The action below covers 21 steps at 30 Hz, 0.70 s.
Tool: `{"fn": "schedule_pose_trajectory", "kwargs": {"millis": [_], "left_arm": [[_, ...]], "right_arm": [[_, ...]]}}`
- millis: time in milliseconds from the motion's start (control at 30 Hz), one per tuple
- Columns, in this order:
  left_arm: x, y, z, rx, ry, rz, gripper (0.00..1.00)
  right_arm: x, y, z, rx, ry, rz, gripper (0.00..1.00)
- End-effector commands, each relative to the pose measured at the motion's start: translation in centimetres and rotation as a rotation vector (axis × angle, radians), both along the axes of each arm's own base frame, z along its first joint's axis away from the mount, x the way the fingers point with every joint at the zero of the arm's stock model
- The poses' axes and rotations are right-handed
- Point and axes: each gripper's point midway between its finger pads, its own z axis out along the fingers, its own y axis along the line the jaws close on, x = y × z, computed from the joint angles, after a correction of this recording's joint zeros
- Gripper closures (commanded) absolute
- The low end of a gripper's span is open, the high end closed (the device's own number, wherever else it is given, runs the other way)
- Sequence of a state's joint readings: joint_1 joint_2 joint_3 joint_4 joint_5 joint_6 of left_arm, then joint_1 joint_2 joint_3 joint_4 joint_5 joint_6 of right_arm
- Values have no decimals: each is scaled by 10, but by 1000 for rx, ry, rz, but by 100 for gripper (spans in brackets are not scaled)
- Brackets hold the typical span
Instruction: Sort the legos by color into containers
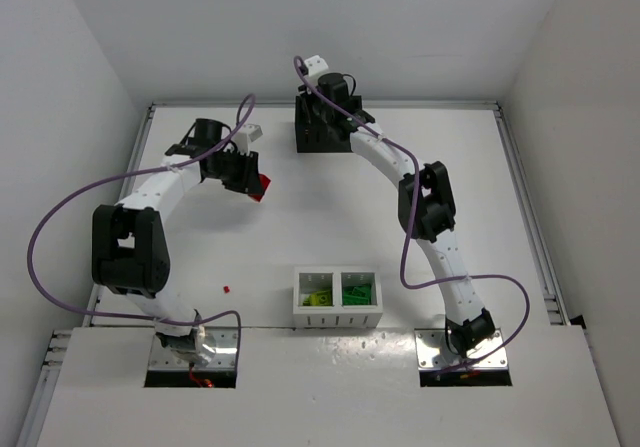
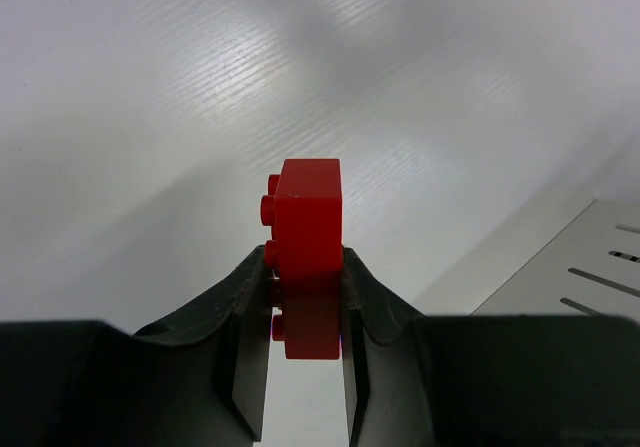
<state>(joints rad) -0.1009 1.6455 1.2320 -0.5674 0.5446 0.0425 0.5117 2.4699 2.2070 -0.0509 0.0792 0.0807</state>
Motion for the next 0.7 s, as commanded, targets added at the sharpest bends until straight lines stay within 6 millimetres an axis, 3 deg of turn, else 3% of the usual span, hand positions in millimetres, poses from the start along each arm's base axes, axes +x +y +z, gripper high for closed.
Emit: {"fn": "schedule_pose_trajectory", "kwargs": {"millis": [0,33,167,333,367,400,433,500,567,600,633,667], "left_arm": [[13,-2,37,-41,-102,-4,94],[13,-3,34,-47,-92,-9,94],[31,-8,54,-90,-149,13,94],[67,-16,77,-128,-223,46,94],[72,-22,80,-137,-234,41,94],[82,-27,93,-147,-269,48,94],[89,-25,95,-134,-280,63,94],[103,-40,93,-151,-282,59,94],[120,-45,107,-147,-333,73,94],[128,-54,102,-160,-328,69,94],[138,-55,113,-165,-354,81,94],[144,-63,116,-166,-374,72,94]], "right_arm": [[8,-6,30,34,-74,-35,64],[9,-5,32,38,-82,-35,60],[9,-5,34,43,-90,-35,57],[-5,-13,75,58,-116,-35,58],[-12,-17,68,43,-90,-35,60],[-21,-22,90,50,-103,-35,60],[-31,-27,79,30,-67,-35,62],[-46,-40,78,9,-33,-21,63],[-68,-60,78,-15,6,-4,64],[-80,-67,72,-54,29,5,64],[-95,-75,49,-83,89,33,64],[-106,-85,63,-85,80,38,64]]}}
